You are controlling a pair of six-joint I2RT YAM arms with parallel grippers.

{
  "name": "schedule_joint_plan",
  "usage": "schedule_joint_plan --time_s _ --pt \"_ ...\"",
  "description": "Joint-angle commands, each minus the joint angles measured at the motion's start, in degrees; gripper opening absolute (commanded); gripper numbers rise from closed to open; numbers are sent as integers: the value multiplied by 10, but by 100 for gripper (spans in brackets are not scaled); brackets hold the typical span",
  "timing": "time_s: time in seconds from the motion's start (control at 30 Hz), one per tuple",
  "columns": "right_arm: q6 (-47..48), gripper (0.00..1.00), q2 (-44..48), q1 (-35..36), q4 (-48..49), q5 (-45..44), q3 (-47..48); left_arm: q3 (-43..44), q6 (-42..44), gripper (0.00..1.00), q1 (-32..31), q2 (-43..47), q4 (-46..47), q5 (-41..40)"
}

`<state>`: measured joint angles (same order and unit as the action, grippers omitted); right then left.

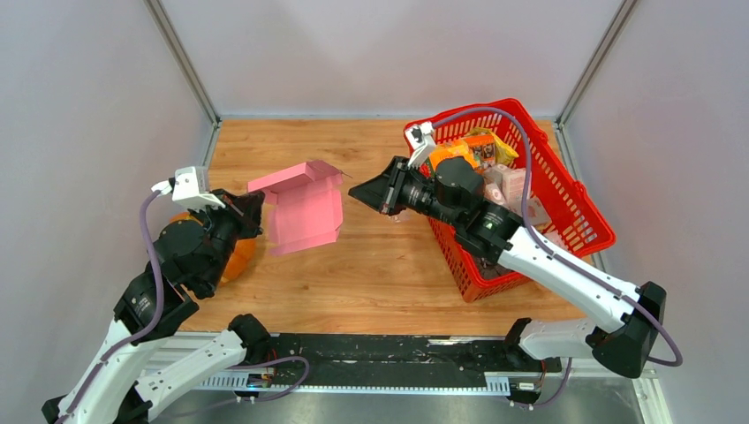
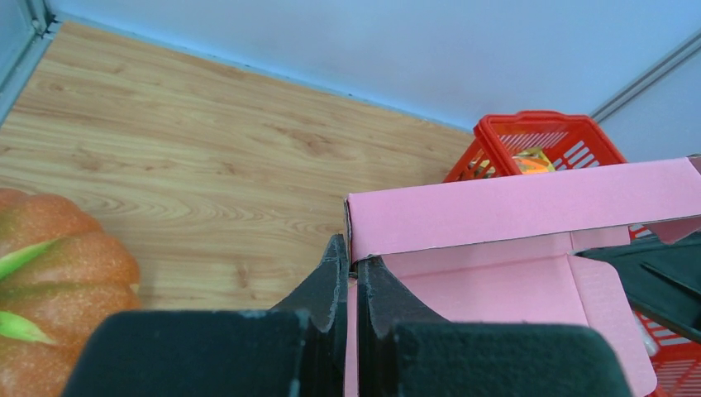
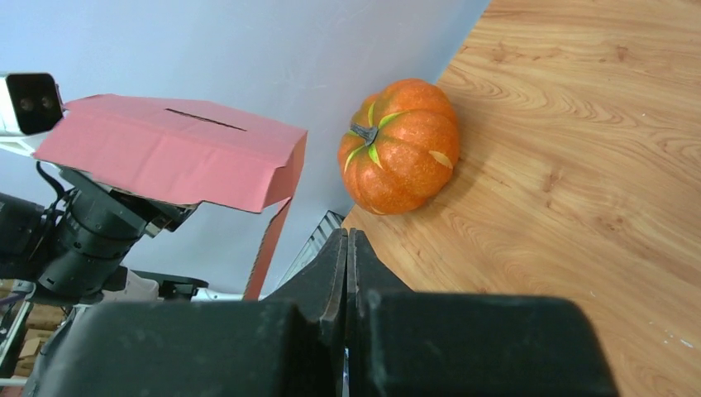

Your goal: Fold the paper box

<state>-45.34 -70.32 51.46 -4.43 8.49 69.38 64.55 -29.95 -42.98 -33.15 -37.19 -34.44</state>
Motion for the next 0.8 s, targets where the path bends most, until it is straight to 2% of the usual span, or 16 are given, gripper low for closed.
schedule_joint_plan --time_s 0.0,0.63,0.77 --pt "-20 0 -9 3 39 -10 36 1 -35 0 2 4 29 14" --pt "3 0 -12 49 108 -53 47 -3 -40 0 2 -4 28 16" --pt "52 0 -23 68 107 -73 57 2 -40 0 2 -11 22 22"
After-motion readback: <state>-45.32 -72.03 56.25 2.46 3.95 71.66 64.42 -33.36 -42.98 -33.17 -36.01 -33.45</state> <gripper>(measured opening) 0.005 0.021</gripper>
